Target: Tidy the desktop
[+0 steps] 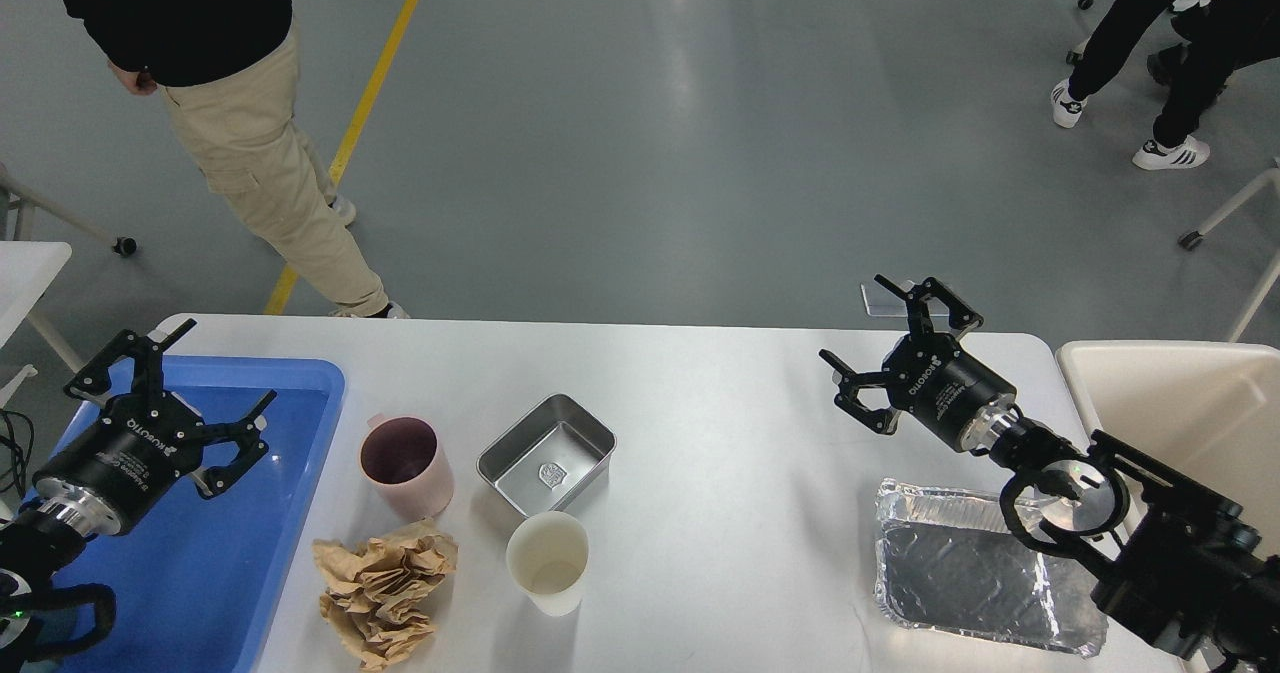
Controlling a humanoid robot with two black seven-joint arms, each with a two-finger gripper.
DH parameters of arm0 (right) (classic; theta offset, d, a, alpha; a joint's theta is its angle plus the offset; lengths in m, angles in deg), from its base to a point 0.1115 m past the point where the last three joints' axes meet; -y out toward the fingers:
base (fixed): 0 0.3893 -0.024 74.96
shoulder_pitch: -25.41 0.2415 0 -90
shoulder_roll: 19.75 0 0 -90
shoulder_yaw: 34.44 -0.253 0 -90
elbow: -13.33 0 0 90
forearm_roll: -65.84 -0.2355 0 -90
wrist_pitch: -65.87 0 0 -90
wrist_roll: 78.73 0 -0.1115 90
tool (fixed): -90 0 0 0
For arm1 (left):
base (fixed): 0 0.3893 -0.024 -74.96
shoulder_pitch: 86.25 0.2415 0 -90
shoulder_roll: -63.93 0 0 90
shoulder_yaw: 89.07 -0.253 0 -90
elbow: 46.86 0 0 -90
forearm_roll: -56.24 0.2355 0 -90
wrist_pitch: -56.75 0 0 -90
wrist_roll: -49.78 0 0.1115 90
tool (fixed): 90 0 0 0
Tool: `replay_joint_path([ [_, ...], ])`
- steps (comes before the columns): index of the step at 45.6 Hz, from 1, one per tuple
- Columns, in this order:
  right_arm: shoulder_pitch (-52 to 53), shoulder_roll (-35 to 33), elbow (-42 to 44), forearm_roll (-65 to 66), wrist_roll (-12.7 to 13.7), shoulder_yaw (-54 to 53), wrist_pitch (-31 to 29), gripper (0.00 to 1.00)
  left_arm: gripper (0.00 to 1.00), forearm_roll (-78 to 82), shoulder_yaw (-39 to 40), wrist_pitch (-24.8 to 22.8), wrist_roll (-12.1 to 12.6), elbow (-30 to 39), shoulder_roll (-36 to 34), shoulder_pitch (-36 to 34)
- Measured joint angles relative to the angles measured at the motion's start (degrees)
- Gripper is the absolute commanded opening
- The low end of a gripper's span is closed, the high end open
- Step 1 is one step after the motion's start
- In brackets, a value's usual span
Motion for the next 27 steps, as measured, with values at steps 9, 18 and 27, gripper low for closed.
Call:
replay_joint_path([
  [9, 0.0, 0.0, 0.0, 0.0, 0.0, 0.0, 0.0, 1.0, 0.97, -0.1, 1.8, -0.6, -2.1, -0.9, 0.4, 0.1],
  [18, 0.0, 0.1, 0.0, 0.2, 0.0, 0.1, 0.1, 1.0, 0.97, -0.5, 3.7, -1.2, -1.5, -1.1, 1.7, 0.4],
  [27, -0.4, -0.1, 0.1, 0.4, 0.0, 0.1, 0.2, 1.0, 0.97, -0.7, 4.1, -2.3, -2.1, -0.9, 4.4, 0.8],
])
